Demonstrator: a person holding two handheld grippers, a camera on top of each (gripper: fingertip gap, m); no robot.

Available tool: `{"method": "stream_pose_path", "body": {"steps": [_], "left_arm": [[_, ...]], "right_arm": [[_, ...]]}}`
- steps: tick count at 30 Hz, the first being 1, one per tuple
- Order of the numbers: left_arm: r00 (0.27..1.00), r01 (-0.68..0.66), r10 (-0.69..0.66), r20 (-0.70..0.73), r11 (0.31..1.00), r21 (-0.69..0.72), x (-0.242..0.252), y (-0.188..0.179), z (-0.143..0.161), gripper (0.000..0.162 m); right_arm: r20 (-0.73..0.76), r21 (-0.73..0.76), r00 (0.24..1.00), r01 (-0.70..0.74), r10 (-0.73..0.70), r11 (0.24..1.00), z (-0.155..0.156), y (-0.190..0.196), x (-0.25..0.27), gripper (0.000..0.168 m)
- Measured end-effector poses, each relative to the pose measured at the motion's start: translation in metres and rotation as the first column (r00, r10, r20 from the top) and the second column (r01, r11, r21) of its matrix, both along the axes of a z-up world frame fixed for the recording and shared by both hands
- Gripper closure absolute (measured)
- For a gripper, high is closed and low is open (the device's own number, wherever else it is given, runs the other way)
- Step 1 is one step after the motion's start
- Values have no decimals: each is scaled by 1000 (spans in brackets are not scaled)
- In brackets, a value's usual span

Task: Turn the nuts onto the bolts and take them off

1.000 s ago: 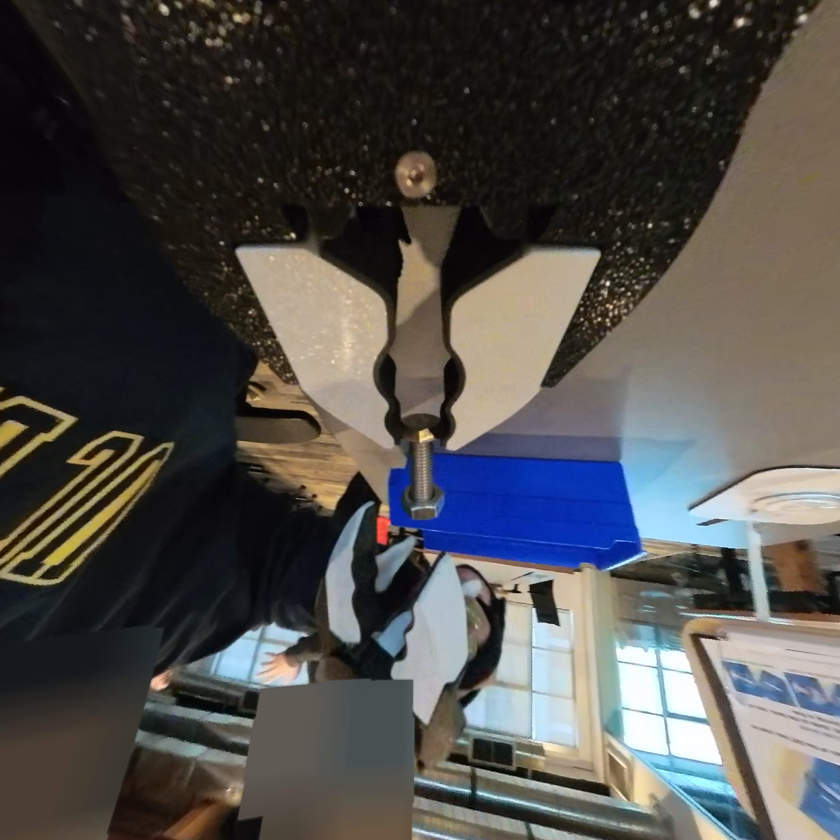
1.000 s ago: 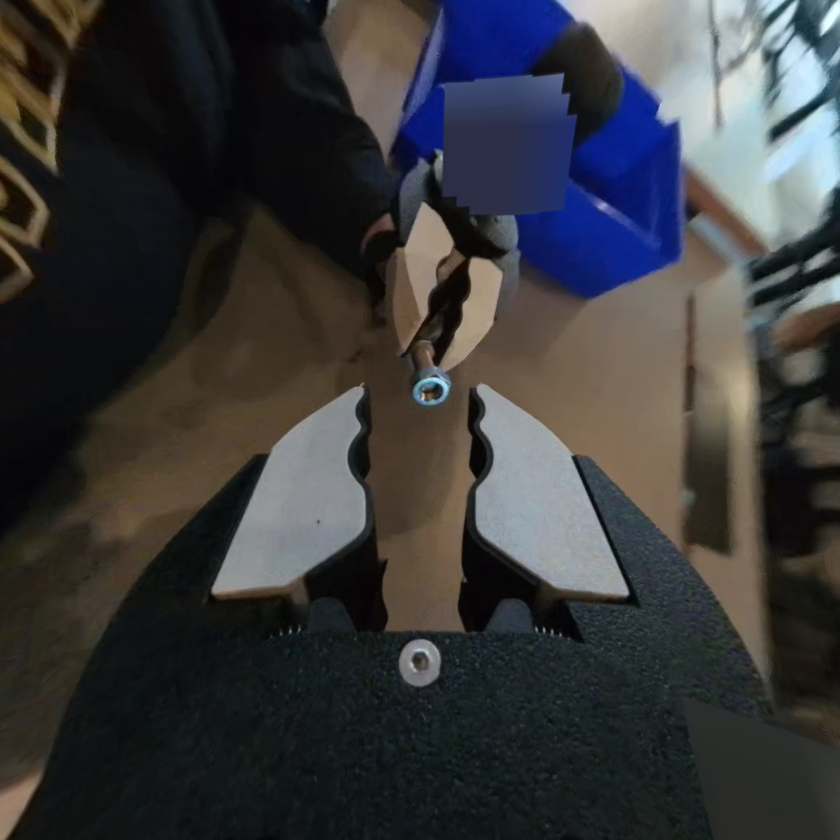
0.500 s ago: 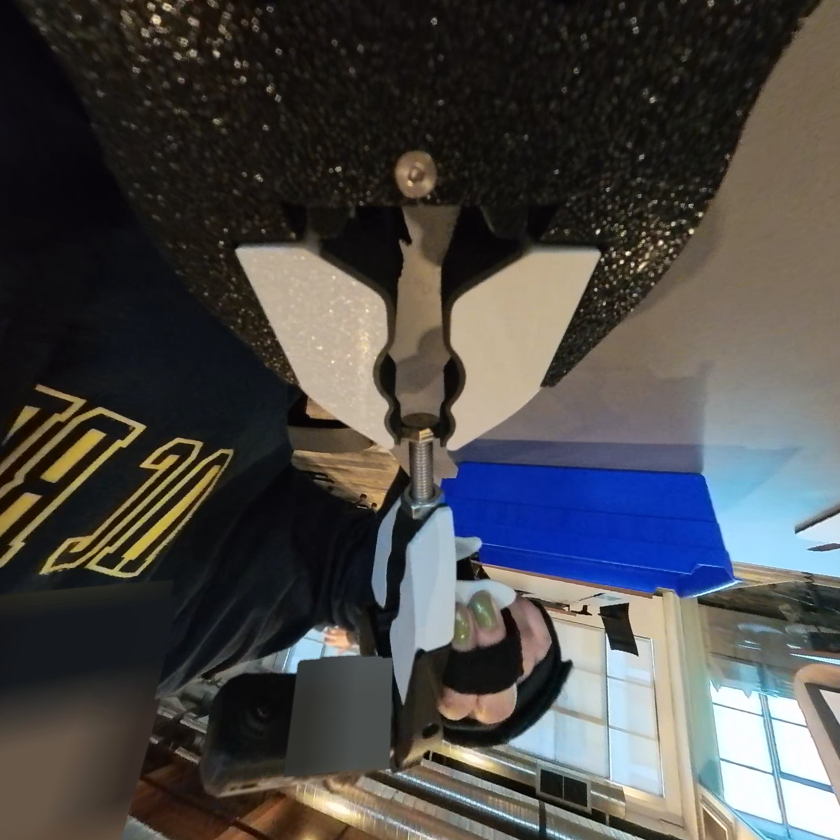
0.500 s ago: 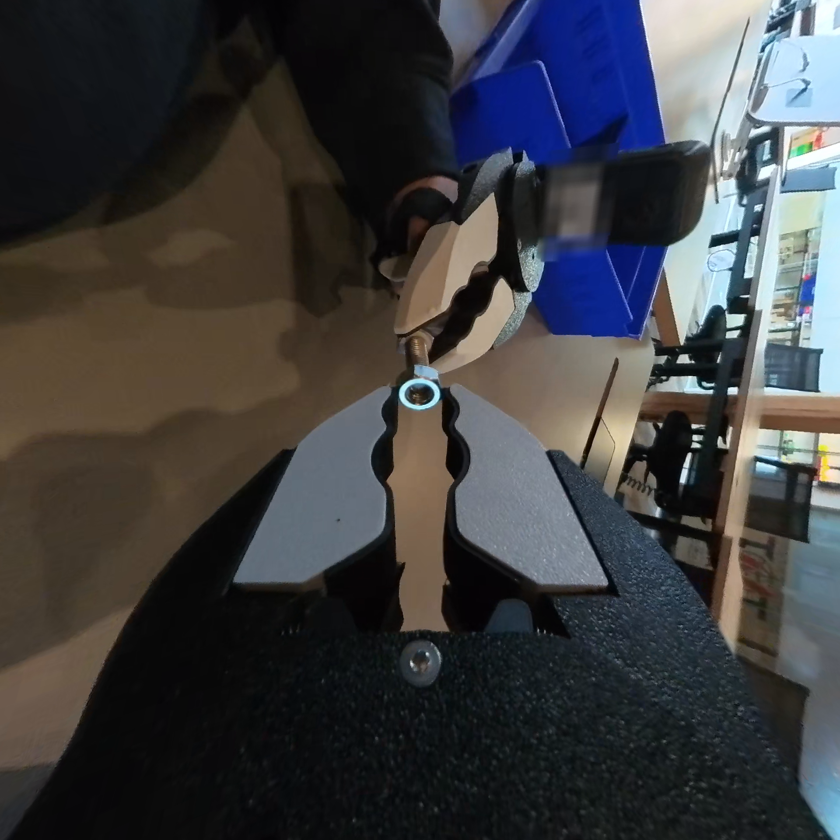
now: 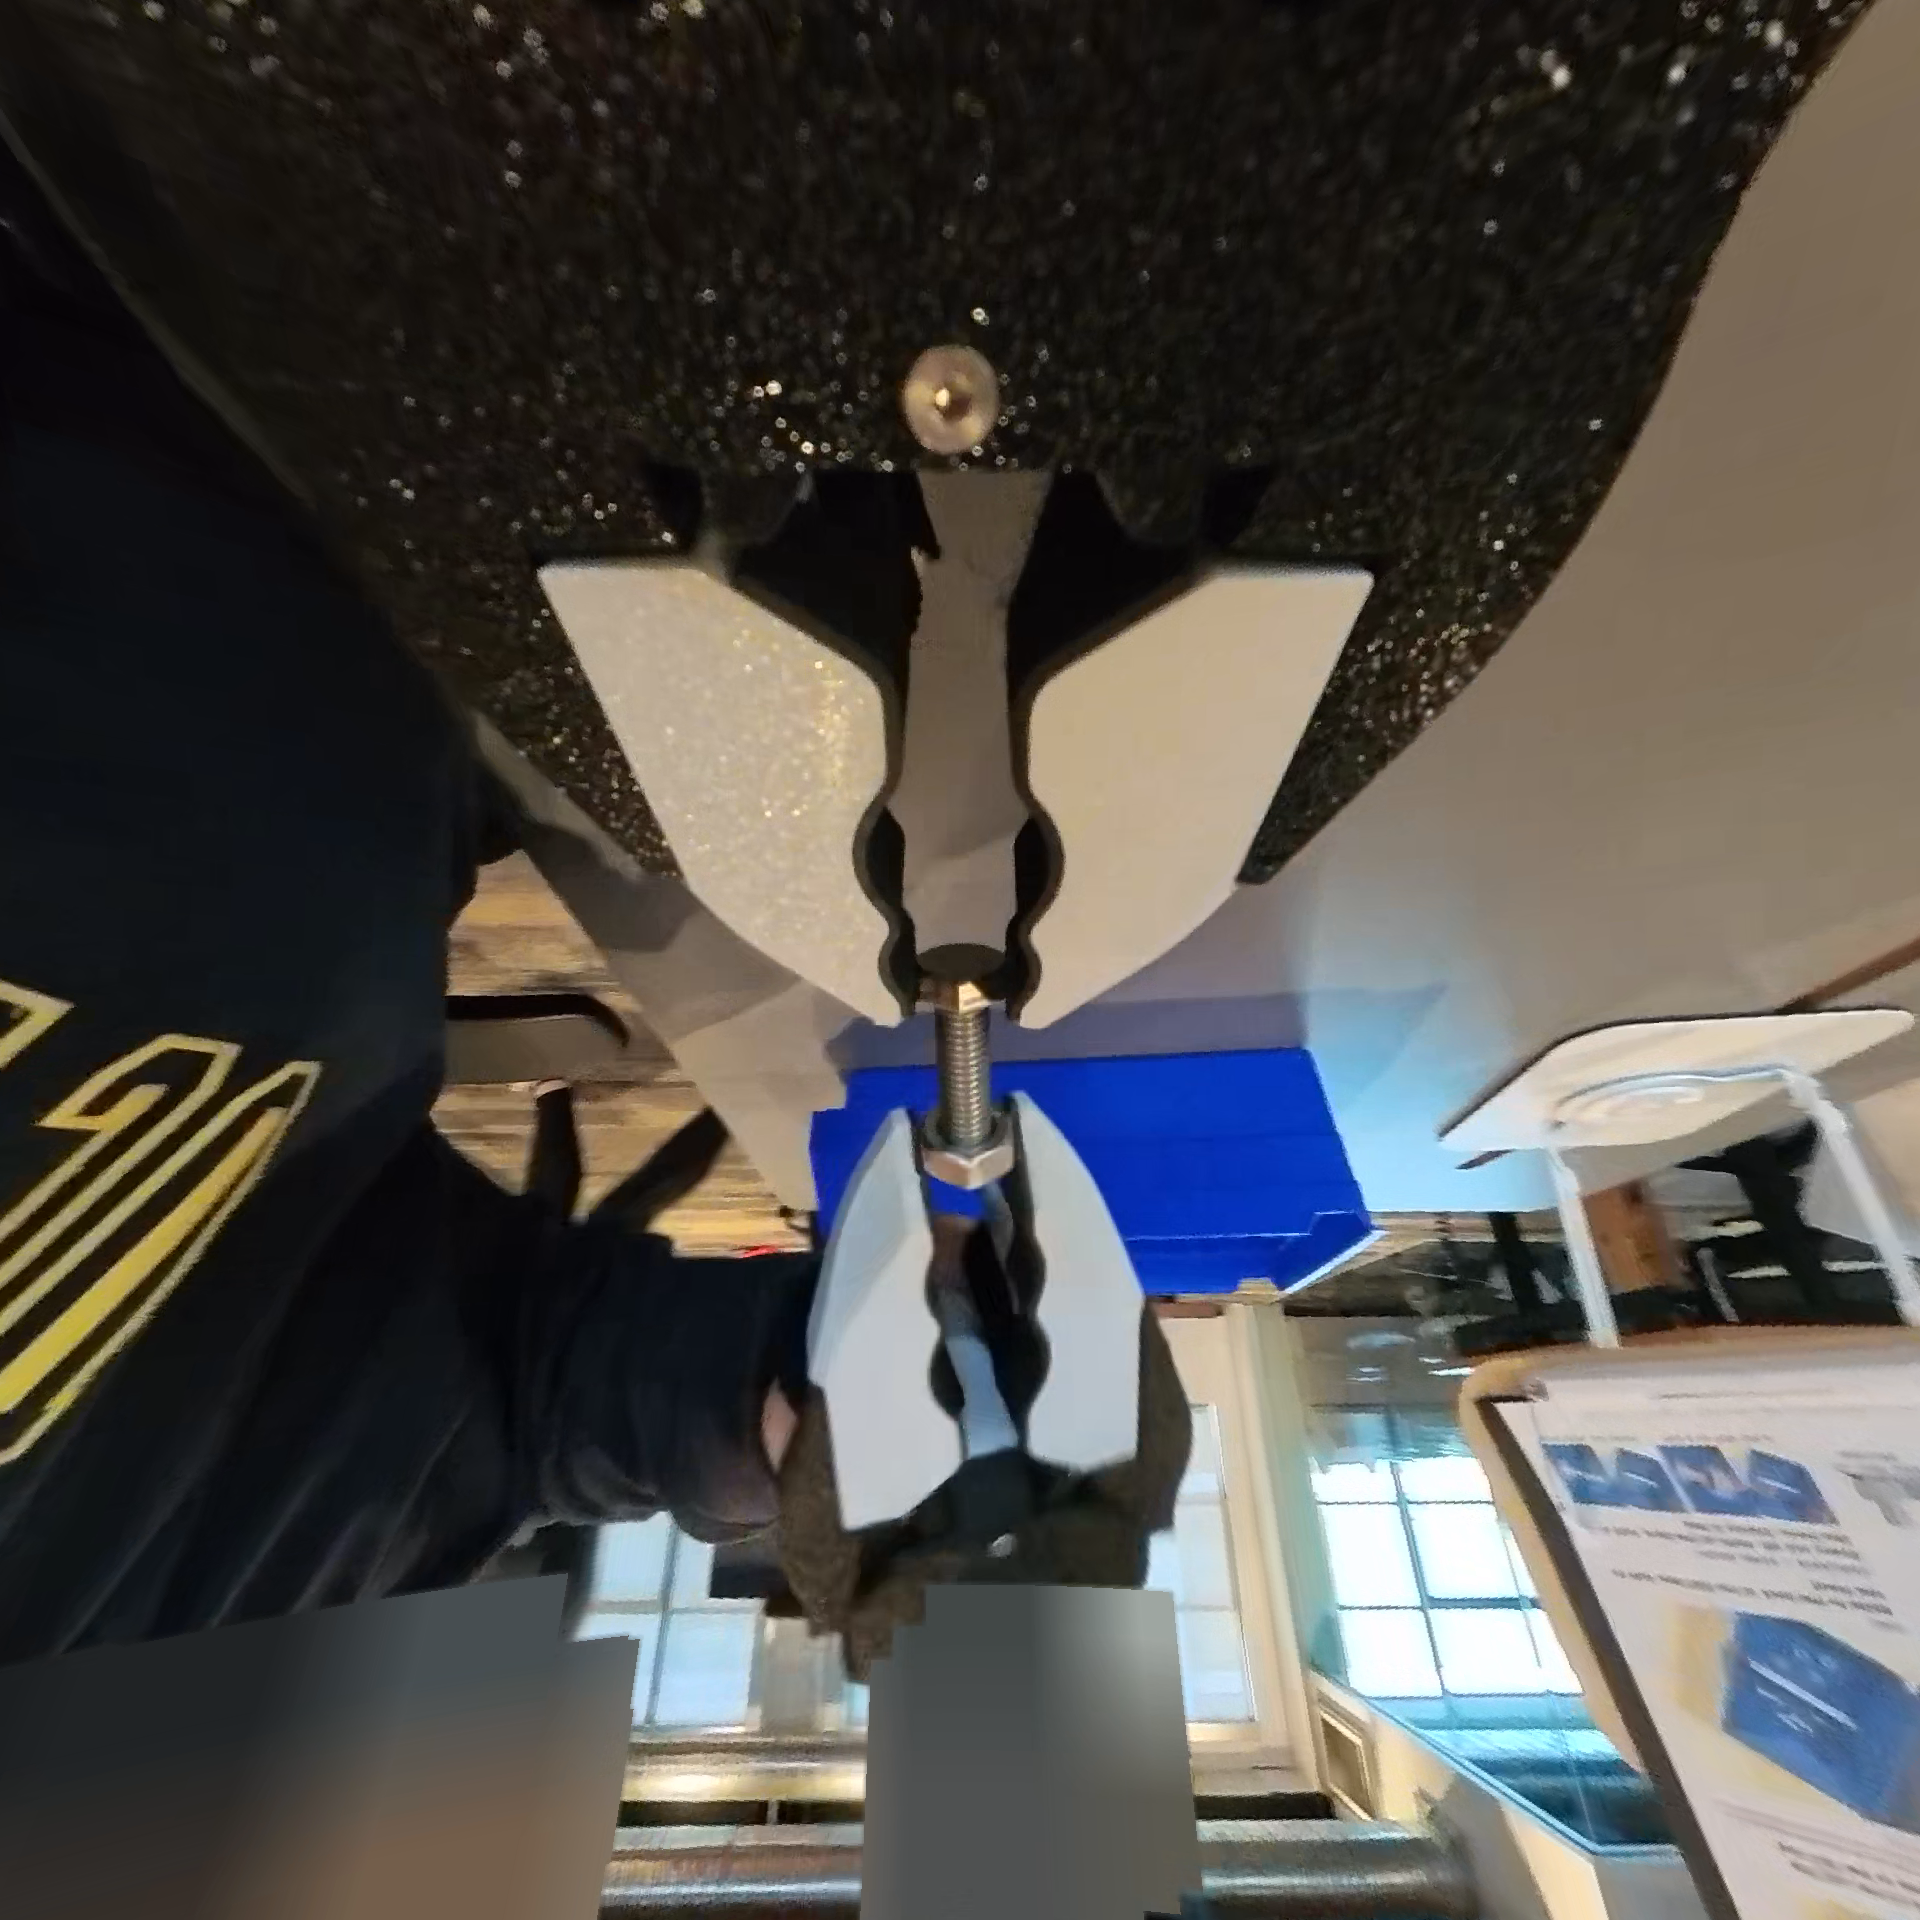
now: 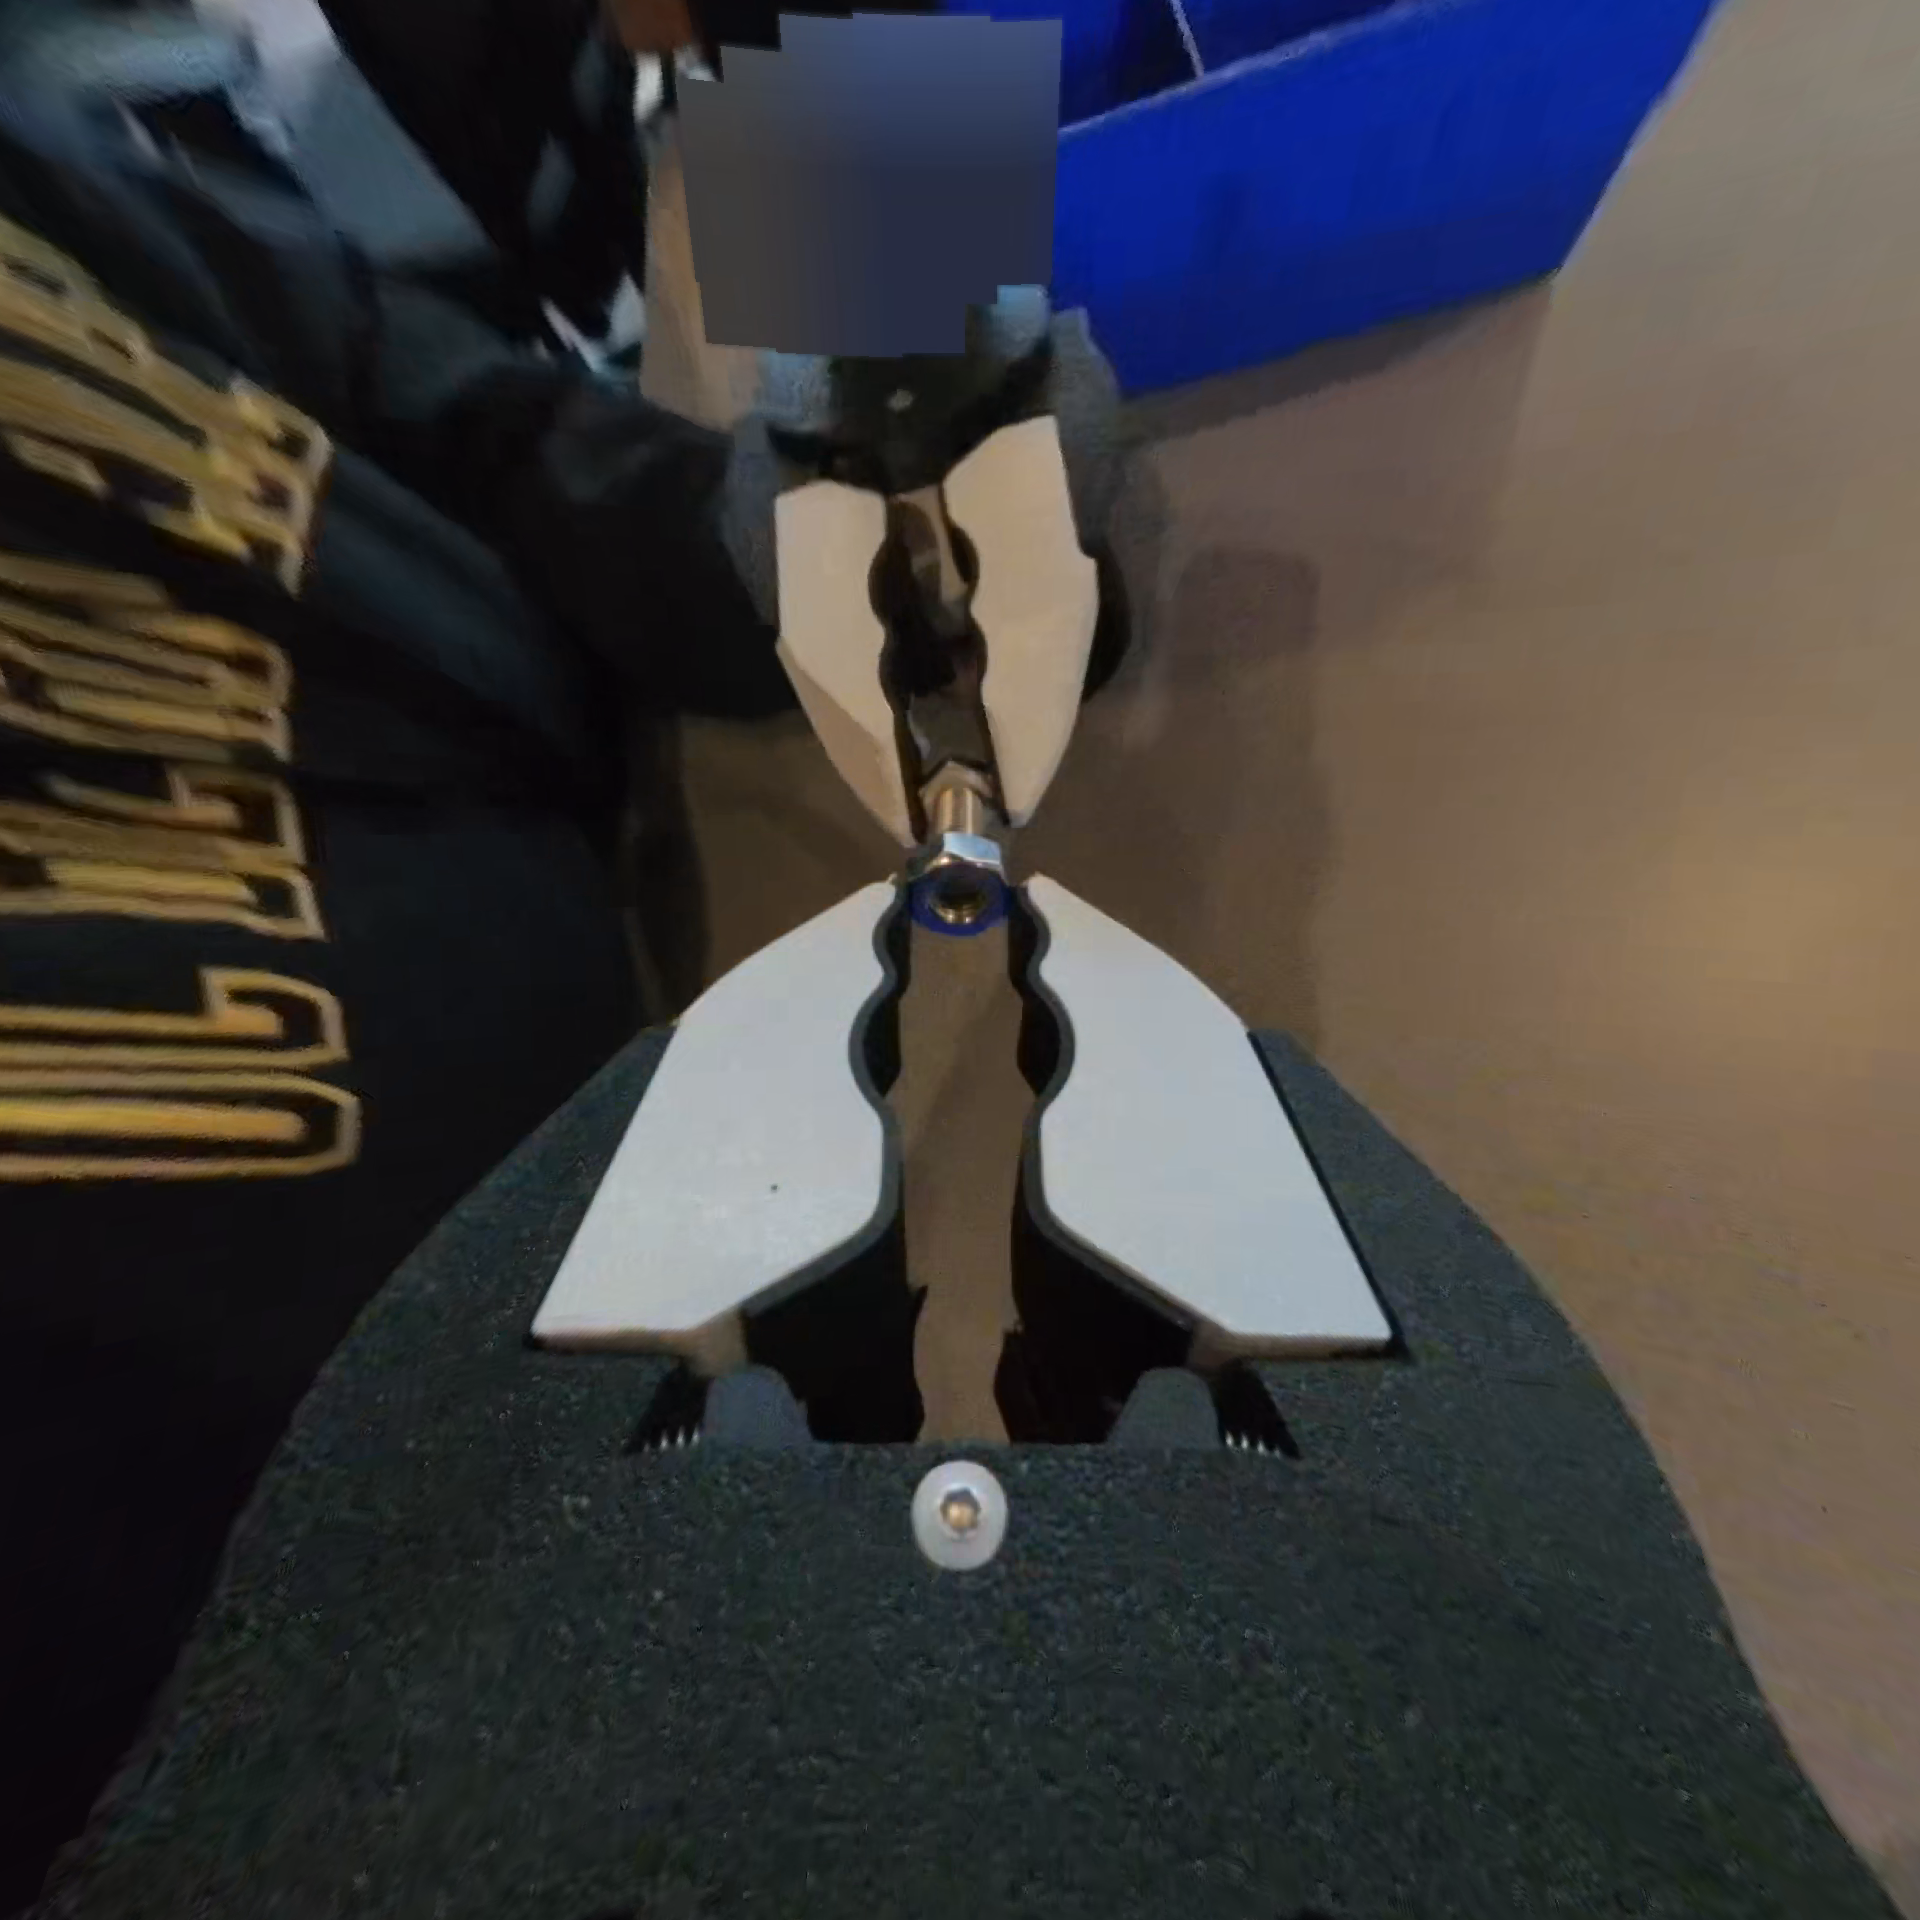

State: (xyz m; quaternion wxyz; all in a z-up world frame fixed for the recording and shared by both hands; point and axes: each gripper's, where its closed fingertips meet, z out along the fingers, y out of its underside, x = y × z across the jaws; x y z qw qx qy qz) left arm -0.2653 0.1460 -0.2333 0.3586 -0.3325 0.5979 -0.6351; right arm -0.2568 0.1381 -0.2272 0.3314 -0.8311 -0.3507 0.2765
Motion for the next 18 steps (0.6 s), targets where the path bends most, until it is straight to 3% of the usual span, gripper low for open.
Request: {"method": "stream_pose_path", "body": {"steps": [3, 6, 8, 10, 14, 18], "left_arm": [[1000, -25, 25, 4, 1000, 19, 1, 2, -1, 147], [999, -33, 33, -1, 999, 22, 2, 4, -2, 147], [1000, -29, 29, 1, 1000, 6, 2, 4, -1, 147], [1000, -23, 23, -1, 1000, -12, 2, 5, -1, 147], [1000, -5, 5, -3, 998, -57, 1, 6, 0, 146], [1000, 1, -3, -24, 997, -75, 2, 7, -3, 146]], "right_arm": [[-145, -196, 981, 99, -129, 976, -1, 1, 0, 150], [-179, -238, 970, 122, -167, 963, -2, 2, 1, 150], [-167, -194, 976, 109, -142, 975, -1, 3, 1, 150], [-138, -134, 985, 88, -107, 987, 1, 3, 1, 136], [-40, 79, 999, -6, 9, 997, 9, 3, 3, 126], [88, 340, 984, -177, 157, 923, 23, -5, -4, 125]]}}
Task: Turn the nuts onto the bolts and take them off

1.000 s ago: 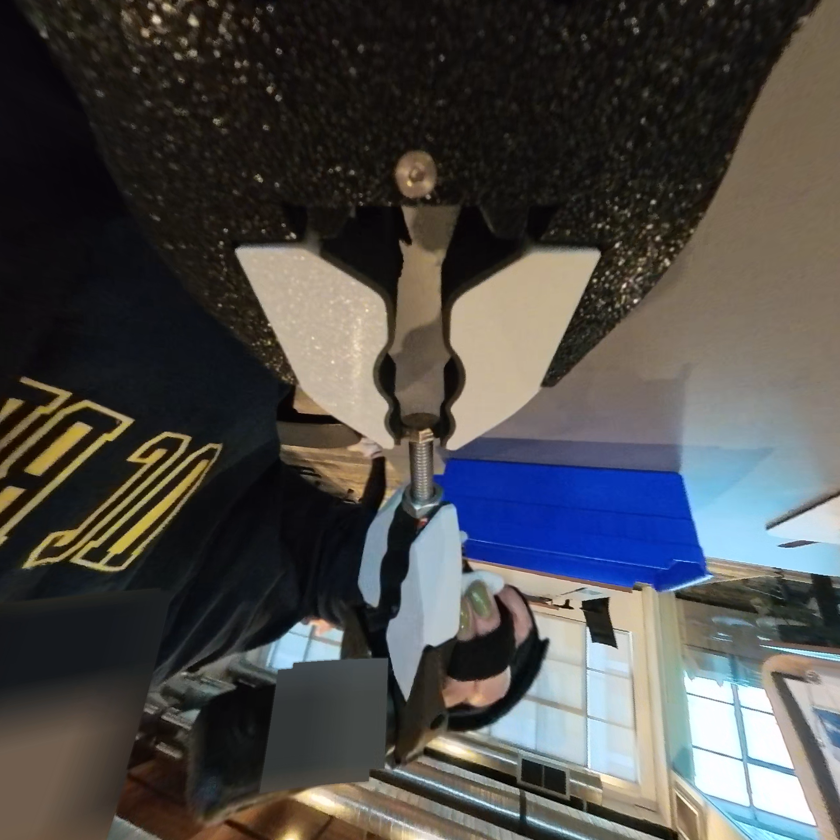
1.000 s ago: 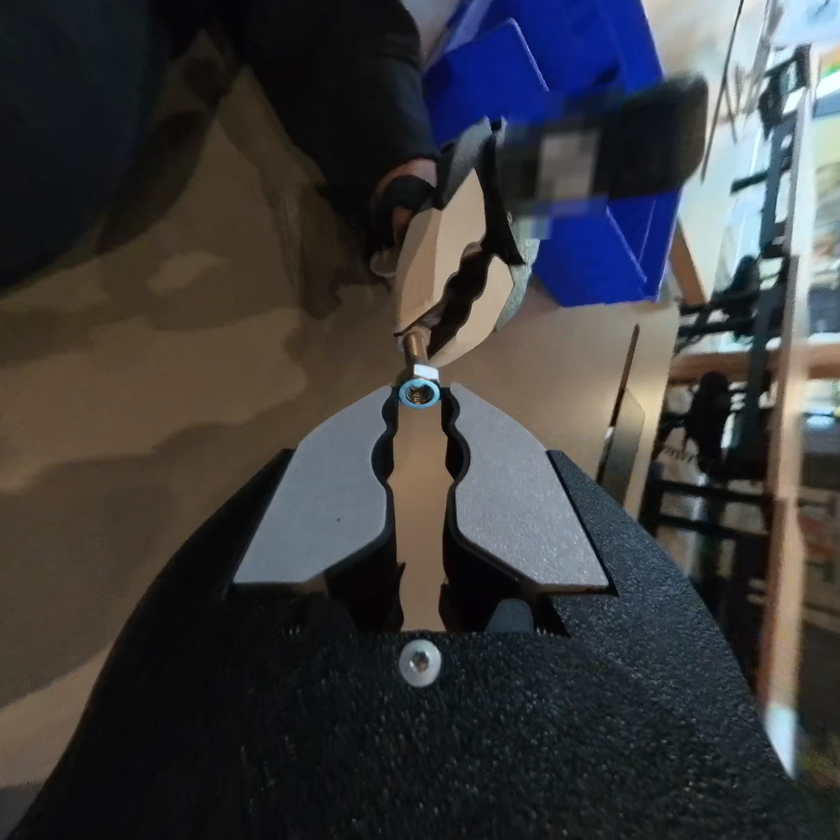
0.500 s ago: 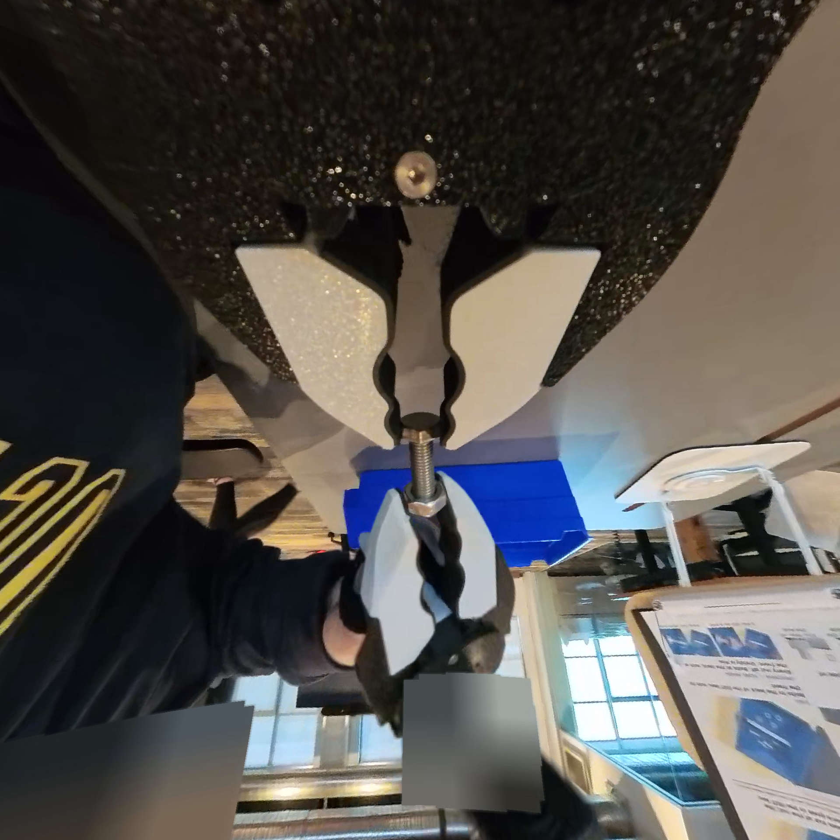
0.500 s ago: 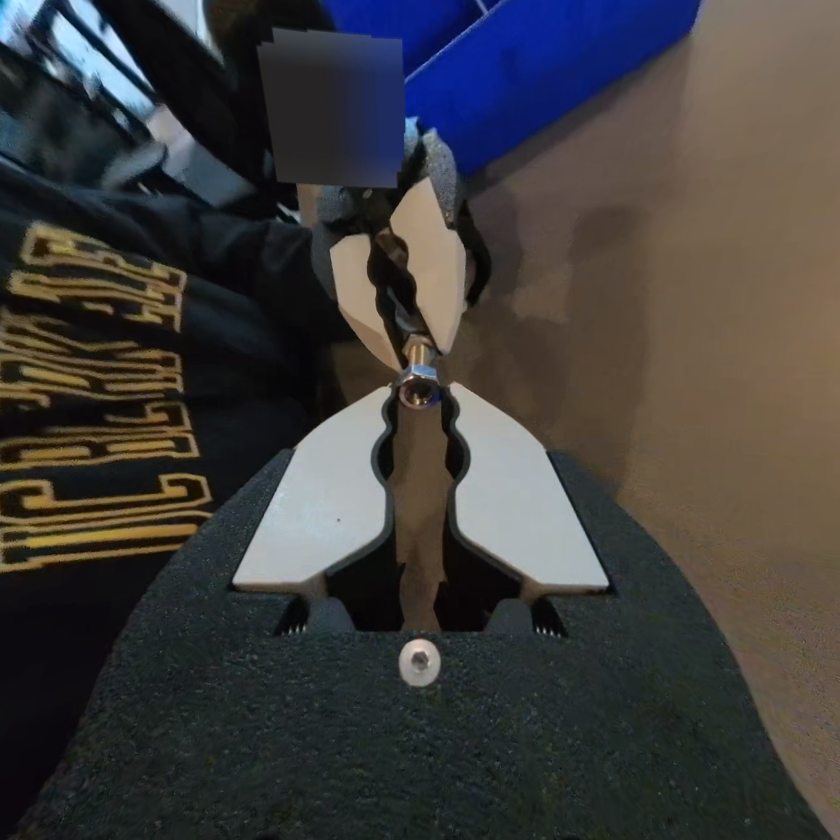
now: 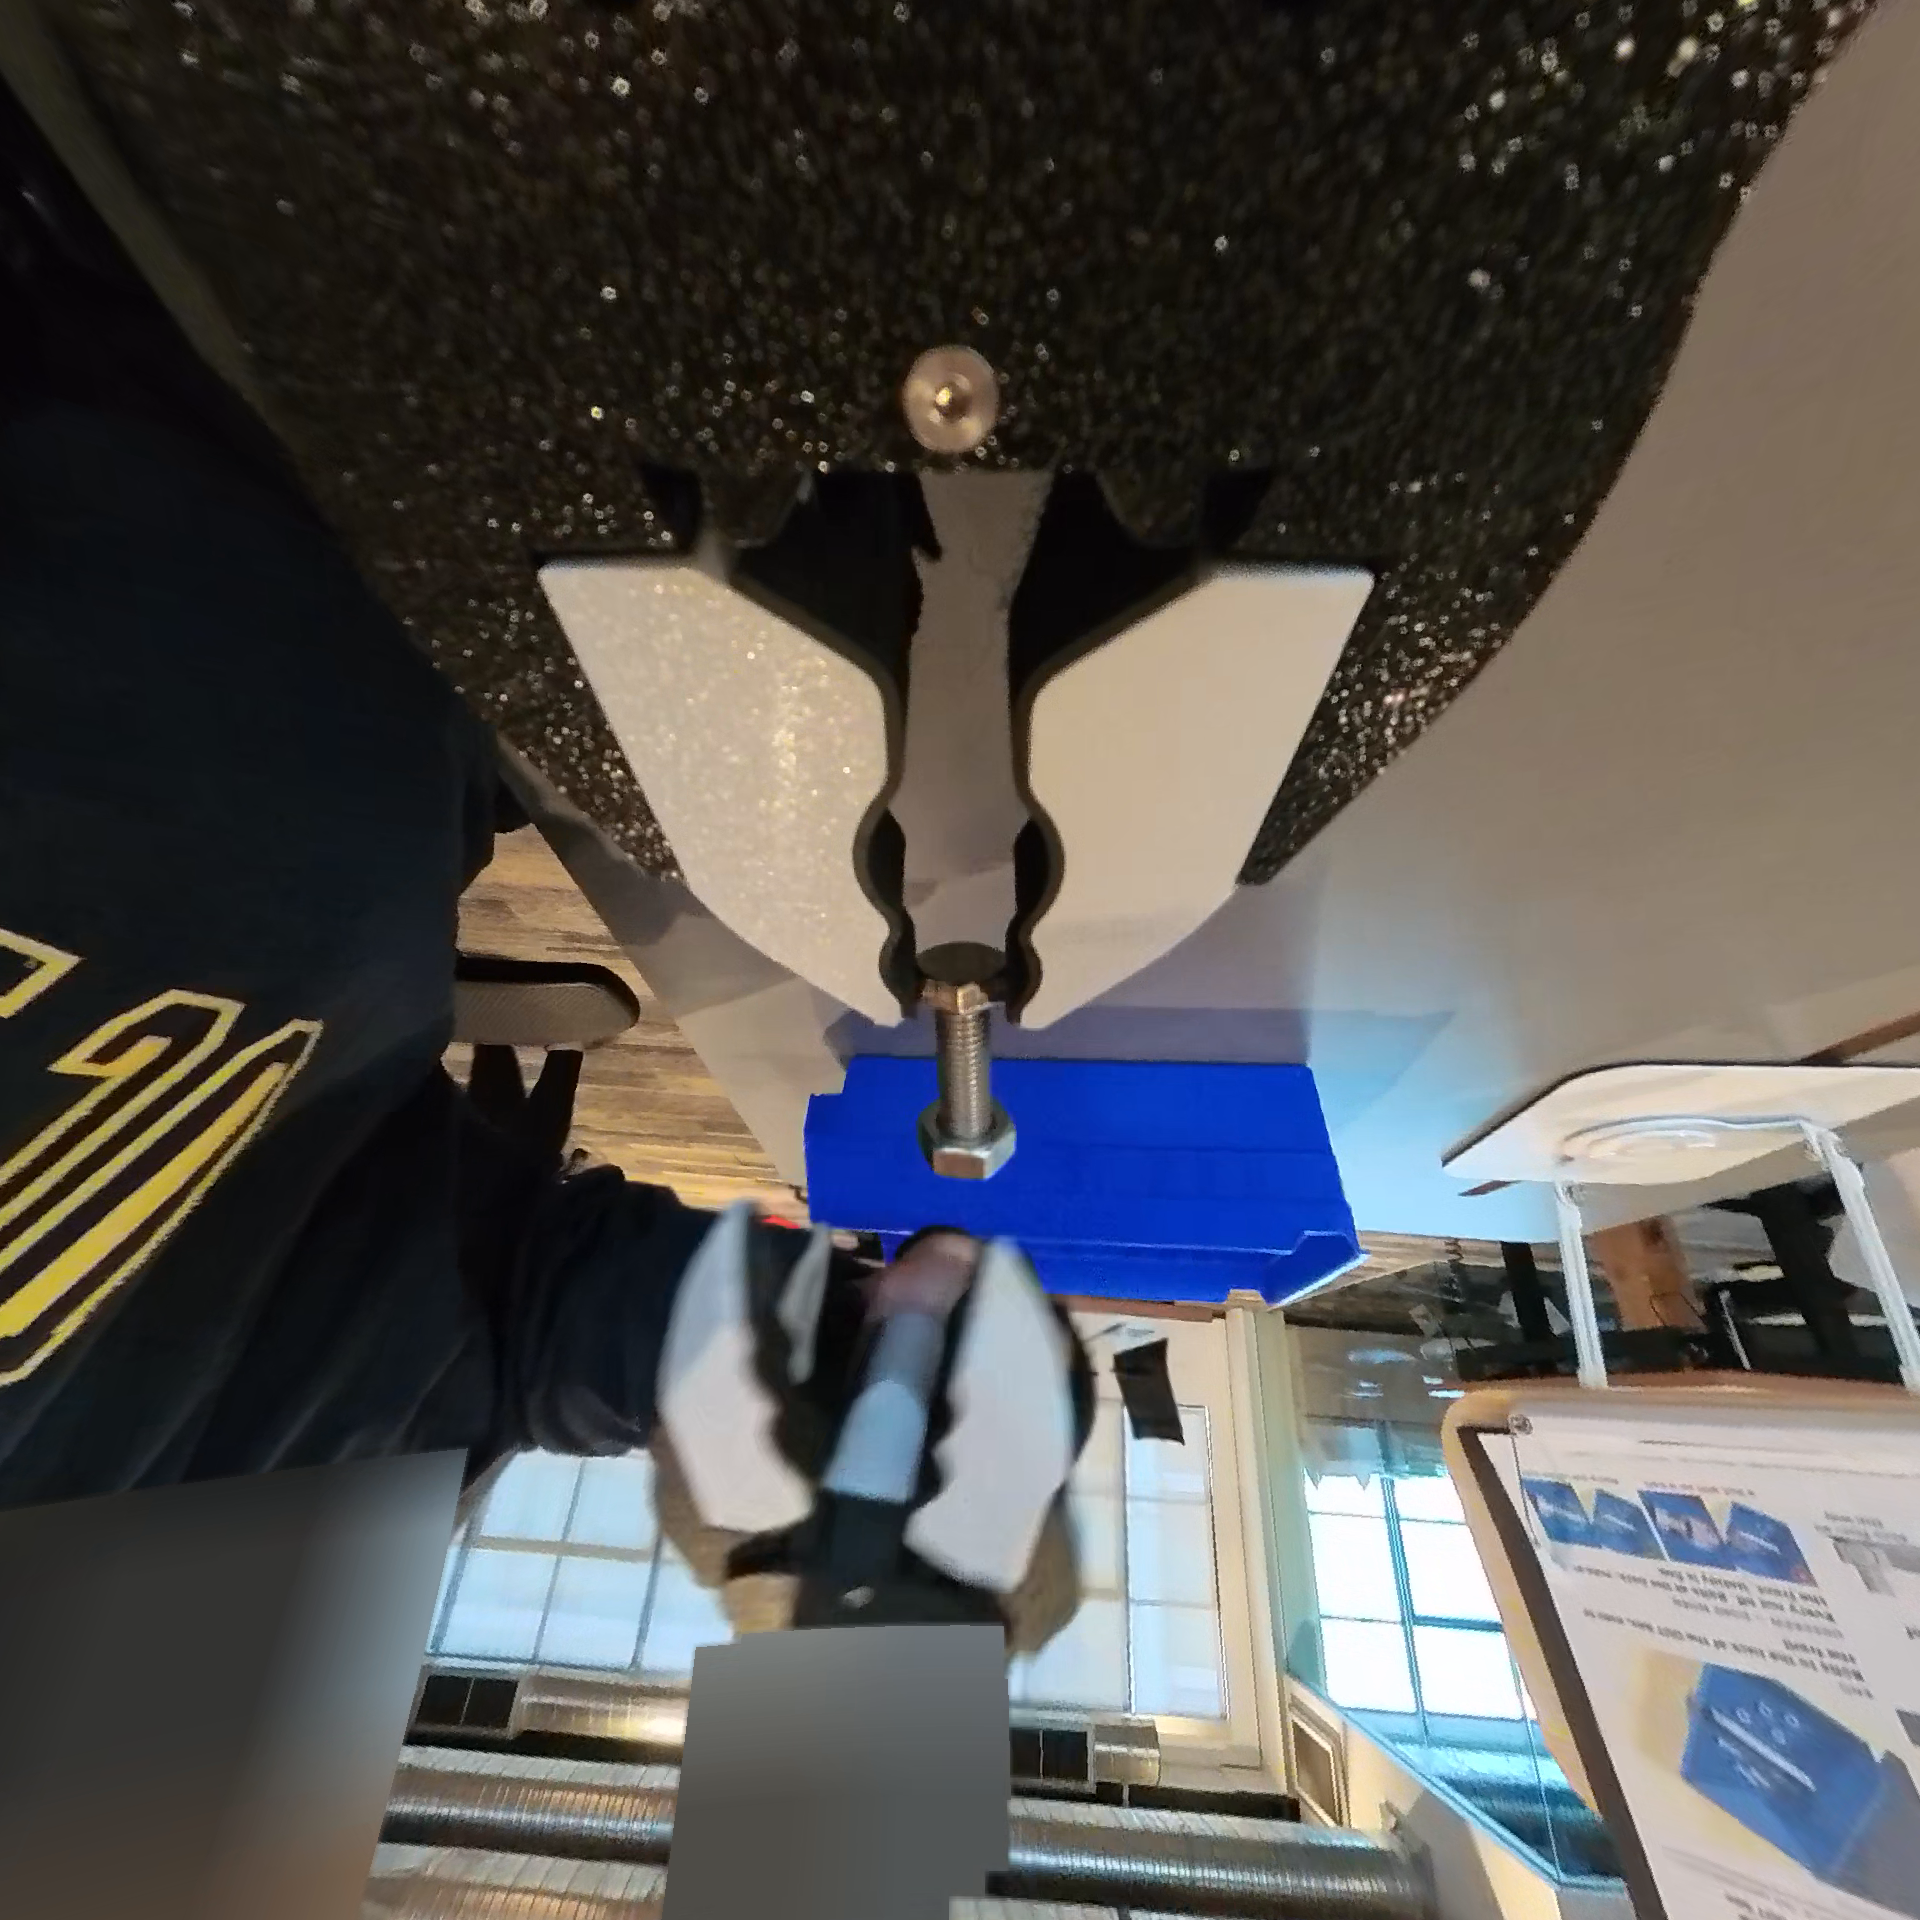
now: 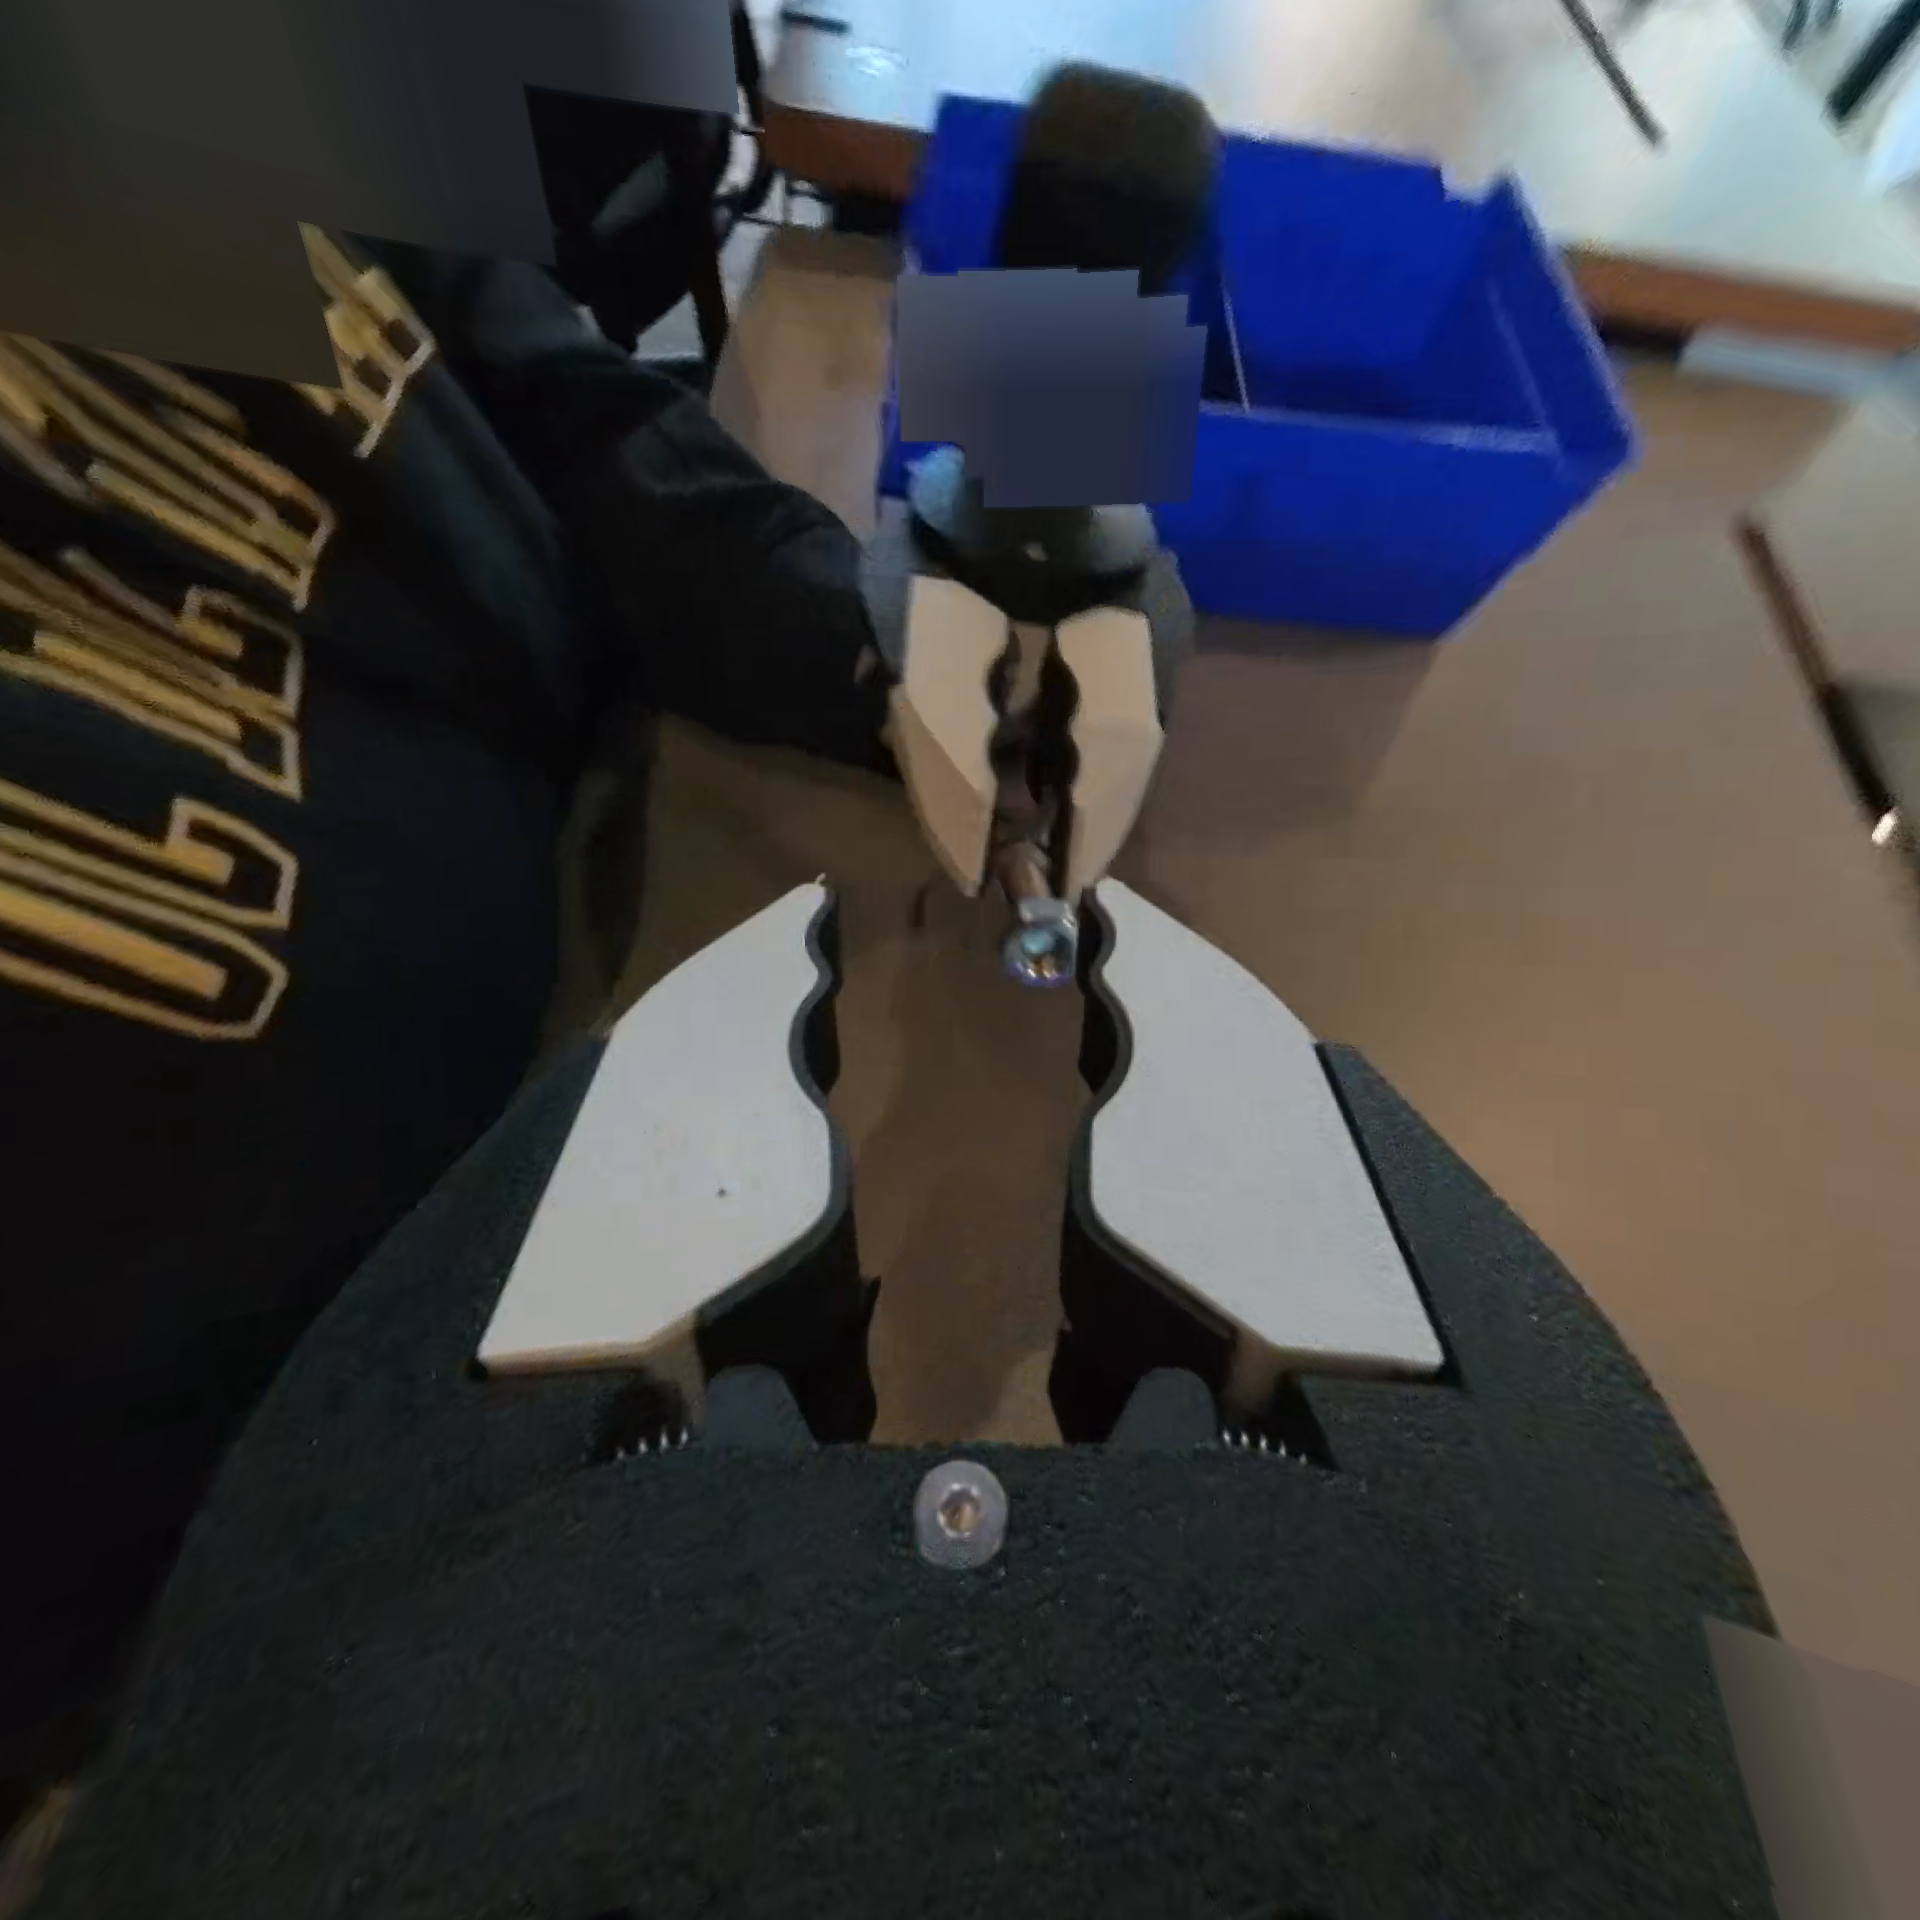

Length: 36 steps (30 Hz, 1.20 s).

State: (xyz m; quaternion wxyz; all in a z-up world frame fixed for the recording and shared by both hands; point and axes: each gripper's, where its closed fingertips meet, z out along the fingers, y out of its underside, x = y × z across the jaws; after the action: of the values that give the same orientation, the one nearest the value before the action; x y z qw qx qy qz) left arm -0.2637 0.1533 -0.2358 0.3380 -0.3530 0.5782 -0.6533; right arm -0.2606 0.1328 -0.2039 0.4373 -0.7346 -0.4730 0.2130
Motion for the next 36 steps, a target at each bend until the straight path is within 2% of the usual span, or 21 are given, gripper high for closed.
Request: {"method": "stream_pose_path", "body": {"steps": [3, 7, 24, 29, 36], "left_arm": [[1000, 12, -12, -8, 1000, -5, 0, -2, -2, 146], [999, 36, -36, -6, 999, -7, -1, -5, -1, 146], [998, 59, -58, 22, 997, -41, -4, -5, 3, 146], [999, 35, -33, 29, 996, -78, -4, 4, 6, 146], [999, 39, -39, 0, 997, -64, -2, 2, 0, 146]], "right_arm": [[127, 89, 989, -88, 76, 992, -5, -8, -7, 124], [230, 87, 969, -112, 89, 990, -18, -7, -8, 123], [236, -30, 969, -61, 67, 998, -34, -2, 2, 117], [202, -84, 972, -106, 121, 991, -39, -13, -4, 121], [171, 16, 975, -148, 143, 989, -27, -14, -16, 125]]}}
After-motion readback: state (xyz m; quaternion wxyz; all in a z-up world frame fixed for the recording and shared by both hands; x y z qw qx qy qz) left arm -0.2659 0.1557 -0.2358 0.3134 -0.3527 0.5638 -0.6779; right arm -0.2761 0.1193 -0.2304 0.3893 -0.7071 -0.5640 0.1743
